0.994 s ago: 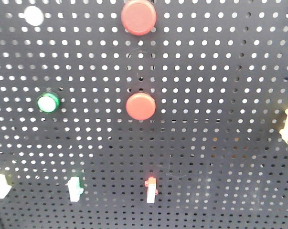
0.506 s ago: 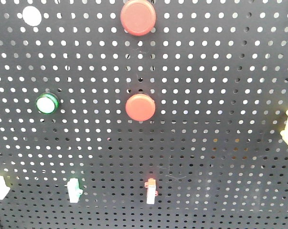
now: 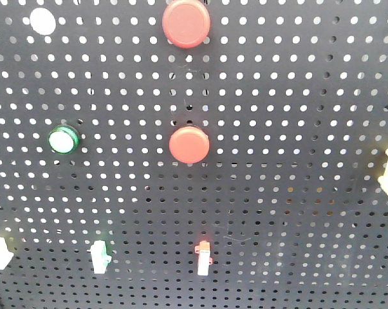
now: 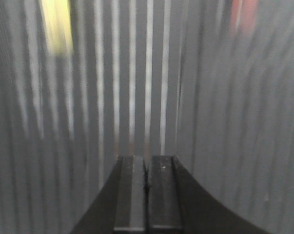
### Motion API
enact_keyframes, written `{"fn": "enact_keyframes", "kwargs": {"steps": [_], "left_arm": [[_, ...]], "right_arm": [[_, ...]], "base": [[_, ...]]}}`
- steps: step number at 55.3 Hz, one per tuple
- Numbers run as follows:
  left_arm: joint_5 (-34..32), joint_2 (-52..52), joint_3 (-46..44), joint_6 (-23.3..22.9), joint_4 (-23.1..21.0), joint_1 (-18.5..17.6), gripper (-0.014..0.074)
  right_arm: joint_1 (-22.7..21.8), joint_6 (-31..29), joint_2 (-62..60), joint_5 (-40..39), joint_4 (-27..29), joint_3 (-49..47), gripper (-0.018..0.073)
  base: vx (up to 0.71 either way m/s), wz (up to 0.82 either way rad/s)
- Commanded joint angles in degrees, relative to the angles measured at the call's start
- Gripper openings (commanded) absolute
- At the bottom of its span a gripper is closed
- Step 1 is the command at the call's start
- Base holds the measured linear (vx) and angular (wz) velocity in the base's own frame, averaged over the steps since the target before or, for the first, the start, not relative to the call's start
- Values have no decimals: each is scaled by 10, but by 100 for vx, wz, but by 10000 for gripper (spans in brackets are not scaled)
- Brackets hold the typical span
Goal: Rotate knob clockwise with right arm
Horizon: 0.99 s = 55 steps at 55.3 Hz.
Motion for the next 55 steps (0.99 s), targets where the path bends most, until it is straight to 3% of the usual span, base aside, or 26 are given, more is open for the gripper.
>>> {"fn": "enact_keyframes", "kwargs": {"steps": [1,13,22,28,36,47,50,55], "left_arm": [[-44,-9,19,-2,-3,-4,-6],[-44,-9,19,-2,-3,-4,-6],[-44,-9,19,-2,-3,-4,-6],[-44,-9,19,-2,-3,-4,-6],[-44,-9,19,-2,-3,-4,-6],[-44,-9,19,-2,-3,-4,-6],[-44,-9,19,-2,-3,-4,-6],[-44,-9,19,-2,-3,-4,-6]], "right_arm": [[0,-33,92,-48,-2,-133,-8],[0,-36,284,-12,6,-375,-8],[0,1,353,33,59,-467,-8],[0,-16,378,77,66,-503,-8],[4,-141,410,169,94,-547,-8],[67,-387,446,221,273,-583,-8],[83,-456,450,219,291,-583,-8],[93,-512,450,217,292,-583,-8]], "base": [[0,0],[0,0],[0,0],[0,0],[0,0],[0,0],[0,0],[0,0]]}}
